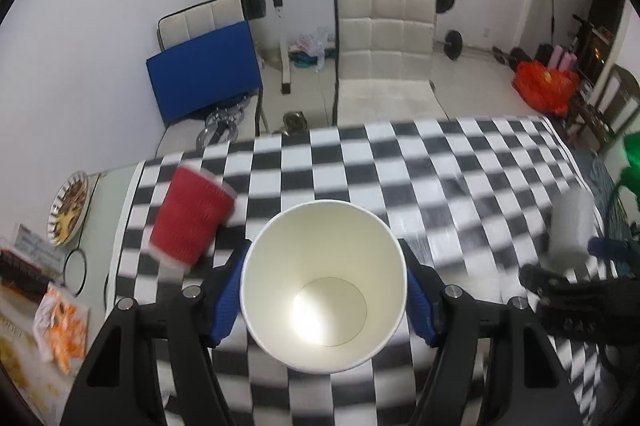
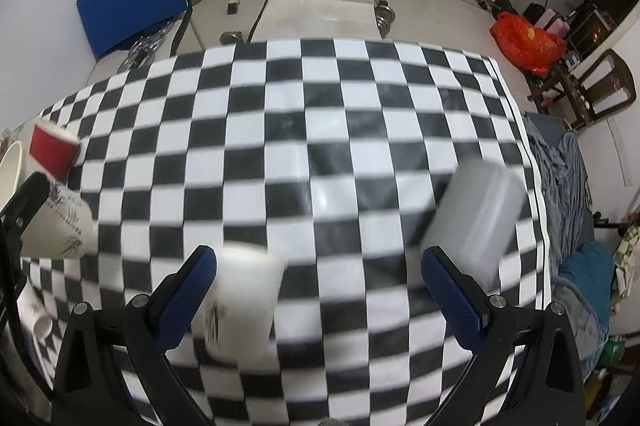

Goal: Flip cup upright
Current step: 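Lift the white paper cup with the left gripper and turn it over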

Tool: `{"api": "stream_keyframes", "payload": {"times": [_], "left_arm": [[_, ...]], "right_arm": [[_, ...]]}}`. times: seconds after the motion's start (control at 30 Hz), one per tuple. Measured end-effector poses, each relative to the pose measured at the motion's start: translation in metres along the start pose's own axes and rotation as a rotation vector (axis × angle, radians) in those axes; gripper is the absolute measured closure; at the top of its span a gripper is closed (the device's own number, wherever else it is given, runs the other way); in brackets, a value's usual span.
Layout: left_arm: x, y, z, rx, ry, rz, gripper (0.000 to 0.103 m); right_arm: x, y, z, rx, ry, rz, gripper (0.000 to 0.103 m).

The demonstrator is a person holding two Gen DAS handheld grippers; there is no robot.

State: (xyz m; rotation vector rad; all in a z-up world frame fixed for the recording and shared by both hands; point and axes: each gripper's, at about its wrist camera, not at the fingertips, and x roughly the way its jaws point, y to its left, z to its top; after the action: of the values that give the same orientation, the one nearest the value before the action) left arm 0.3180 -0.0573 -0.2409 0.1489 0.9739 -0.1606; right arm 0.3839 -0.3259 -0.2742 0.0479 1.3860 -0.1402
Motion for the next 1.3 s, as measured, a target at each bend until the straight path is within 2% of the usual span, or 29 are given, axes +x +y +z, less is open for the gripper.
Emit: {"api": "stream_keyframes", "payload": {"times": [0.23,0.47,0.7,0.8,0.87,1.03,1.3], "left_arm": [[-0.042,-0.003,-0.069,0.046,0.138,-0.061,0.037],[-0.053,-0.022,-0.139,0.070,0.290,-0.155,0.037],[-0.040,-0.058,-0.196,0.032,0.556,-0.321,0.037],[-0.017,-0.076,-0.208,0.000,0.672,-0.377,0.037],[-0.004,-0.086,-0.210,-0.004,0.695,-0.378,0.037],[0.020,-0.102,-0.197,-0.035,0.688,-0.353,0.037],[0.048,-0.102,-0.175,-0.112,0.675,-0.313,0.036]], "right_arm": [[-0.029,-0.003,-0.087,0.022,0.056,-0.008,0.000],[-0.040,-0.021,-0.186,0.053,0.134,-0.054,0.000],[-0.033,-0.048,-0.259,0.108,0.252,-0.070,0.000],[-0.027,-0.059,-0.271,0.121,0.289,-0.076,0.000],[-0.022,-0.065,-0.273,0.131,0.303,-0.071,0.000],[-0.009,-0.072,-0.263,0.139,0.316,-0.063,0.000],[0.003,-0.074,-0.236,0.134,0.300,-0.048,0.000]]}}
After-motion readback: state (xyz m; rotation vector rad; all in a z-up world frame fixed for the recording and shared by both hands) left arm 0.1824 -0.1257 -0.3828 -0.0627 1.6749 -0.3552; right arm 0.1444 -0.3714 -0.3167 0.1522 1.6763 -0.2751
